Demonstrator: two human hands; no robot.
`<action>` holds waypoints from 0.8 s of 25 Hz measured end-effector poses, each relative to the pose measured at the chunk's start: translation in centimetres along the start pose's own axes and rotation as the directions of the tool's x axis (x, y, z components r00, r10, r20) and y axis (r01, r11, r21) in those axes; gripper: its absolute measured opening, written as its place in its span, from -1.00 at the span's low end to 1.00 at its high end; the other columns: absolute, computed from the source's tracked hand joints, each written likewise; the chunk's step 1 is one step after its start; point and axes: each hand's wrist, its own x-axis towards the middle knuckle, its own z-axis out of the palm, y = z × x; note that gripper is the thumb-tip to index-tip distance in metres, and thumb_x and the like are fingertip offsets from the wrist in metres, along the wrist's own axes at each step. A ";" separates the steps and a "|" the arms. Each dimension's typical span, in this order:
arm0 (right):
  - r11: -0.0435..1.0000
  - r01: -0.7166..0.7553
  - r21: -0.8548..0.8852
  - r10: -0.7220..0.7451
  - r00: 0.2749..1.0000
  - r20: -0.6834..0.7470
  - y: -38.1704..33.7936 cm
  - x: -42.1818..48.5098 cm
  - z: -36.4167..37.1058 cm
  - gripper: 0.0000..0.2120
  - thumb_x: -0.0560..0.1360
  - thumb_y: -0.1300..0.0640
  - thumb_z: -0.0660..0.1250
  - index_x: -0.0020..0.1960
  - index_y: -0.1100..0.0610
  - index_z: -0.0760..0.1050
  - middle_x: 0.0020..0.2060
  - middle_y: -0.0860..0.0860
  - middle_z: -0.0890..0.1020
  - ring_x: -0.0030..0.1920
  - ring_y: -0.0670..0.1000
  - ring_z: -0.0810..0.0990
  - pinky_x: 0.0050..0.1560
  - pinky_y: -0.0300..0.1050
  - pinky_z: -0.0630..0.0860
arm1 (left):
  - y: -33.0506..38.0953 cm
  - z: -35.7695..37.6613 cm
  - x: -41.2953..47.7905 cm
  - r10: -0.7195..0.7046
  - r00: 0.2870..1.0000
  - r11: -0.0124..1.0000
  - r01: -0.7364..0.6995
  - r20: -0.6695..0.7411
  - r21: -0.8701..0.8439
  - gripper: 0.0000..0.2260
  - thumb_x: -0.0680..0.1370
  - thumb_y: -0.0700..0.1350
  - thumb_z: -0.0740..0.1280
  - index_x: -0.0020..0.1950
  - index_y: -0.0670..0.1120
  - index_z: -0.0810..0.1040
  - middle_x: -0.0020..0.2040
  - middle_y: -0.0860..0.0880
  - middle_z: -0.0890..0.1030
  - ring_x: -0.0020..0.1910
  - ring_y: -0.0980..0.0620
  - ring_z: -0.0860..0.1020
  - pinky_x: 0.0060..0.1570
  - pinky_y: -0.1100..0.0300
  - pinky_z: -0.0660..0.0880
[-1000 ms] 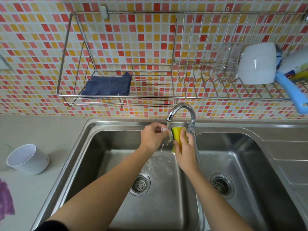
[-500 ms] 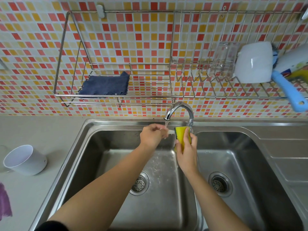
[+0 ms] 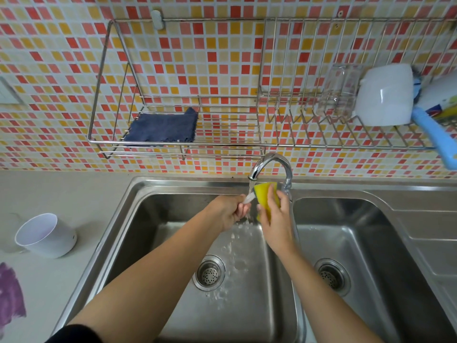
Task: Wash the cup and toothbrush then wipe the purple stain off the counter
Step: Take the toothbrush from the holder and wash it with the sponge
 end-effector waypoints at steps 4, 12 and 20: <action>1.000 -0.013 0.013 0.013 1.000 -0.020 0.0 0.5 0.0 -0.44 0.56 0.15 0.22 0.50 0.15 0.09 0.31 0.19 0.31 0.21 0.11 0.42 0.08 -0.23 0.36 | 0.2 -0.1 0.1 -0.012 1.000 1.000 0.012 0.009 -0.001 -0.79 0.61 -0.18 0.22 -0.18 -0.24 0.50 -0.34 -0.09 0.50 -0.70 0.20 0.41 -0.68 0.48 0.33; 0.998 -0.028 0.059 0.026 0.999 0.032 -0.2 0.4 1.1 -0.34 0.54 0.14 0.27 0.52 0.11 -0.01 0.28 0.16 0.31 0.19 0.08 0.44 0.17 -0.14 0.42 | 0.3 0.1 0.4 0.052 0.998 0.999 -0.051 -0.033 0.013 -0.79 0.59 -0.21 0.25 -0.23 -0.25 0.48 -0.33 -0.12 0.48 -0.72 0.20 0.41 -0.67 0.49 0.34; 0.981 -0.131 0.143 0.128 0.991 0.035 -0.3 0.2 1.7 -0.35 0.54 0.10 0.27 0.51 0.06 0.00 0.28 0.12 0.29 0.21 0.03 0.41 0.17 -0.21 0.37 | 0.3 -0.1 0.2 0.089 0.995 0.992 -0.084 -0.037 0.099 -0.87 0.59 -0.25 0.24 -0.12 -0.25 0.51 -0.36 -0.12 0.52 -0.71 0.20 0.42 -0.68 0.48 0.32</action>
